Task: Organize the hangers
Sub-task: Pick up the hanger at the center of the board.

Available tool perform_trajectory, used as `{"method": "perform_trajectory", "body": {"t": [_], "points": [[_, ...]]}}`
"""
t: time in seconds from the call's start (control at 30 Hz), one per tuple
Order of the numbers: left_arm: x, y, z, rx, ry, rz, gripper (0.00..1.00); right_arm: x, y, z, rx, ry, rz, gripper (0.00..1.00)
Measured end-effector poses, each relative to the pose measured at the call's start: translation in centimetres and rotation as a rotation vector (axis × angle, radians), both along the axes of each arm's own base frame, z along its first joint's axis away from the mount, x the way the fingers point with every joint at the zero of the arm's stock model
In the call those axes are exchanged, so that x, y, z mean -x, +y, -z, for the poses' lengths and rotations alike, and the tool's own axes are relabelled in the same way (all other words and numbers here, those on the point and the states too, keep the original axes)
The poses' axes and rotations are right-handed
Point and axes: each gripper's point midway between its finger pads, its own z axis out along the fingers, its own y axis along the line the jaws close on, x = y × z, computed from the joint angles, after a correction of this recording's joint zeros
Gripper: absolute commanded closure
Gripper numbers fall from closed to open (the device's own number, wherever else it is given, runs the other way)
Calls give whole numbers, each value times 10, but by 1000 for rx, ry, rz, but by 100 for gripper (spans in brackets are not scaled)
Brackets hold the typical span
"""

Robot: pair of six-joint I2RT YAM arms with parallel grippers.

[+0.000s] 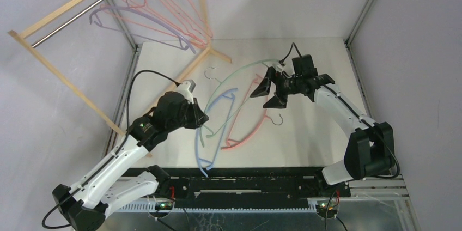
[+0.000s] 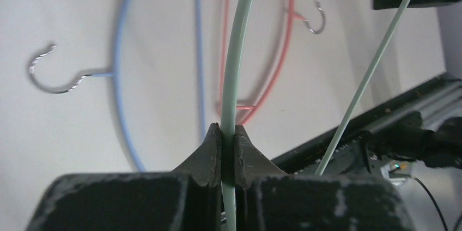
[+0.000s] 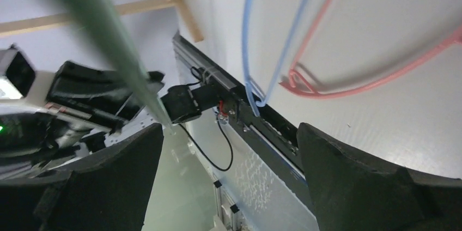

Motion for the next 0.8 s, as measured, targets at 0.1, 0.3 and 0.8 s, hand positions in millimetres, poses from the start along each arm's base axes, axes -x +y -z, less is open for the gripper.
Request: {"method": "perform_trajectory", "body": {"t": [0.1,0.3,0.8], "points": [[-6,12,6,-48,-3,-45,100,-3,6,-17,-79,-37,-23,0],[-11,21,26,-134,42,-73,100,-20,27,-66,-213,-165,19,0],[-5,74,17,-392,27,-273,100,-67,-24,-71,-156,-207,292,0]]}}
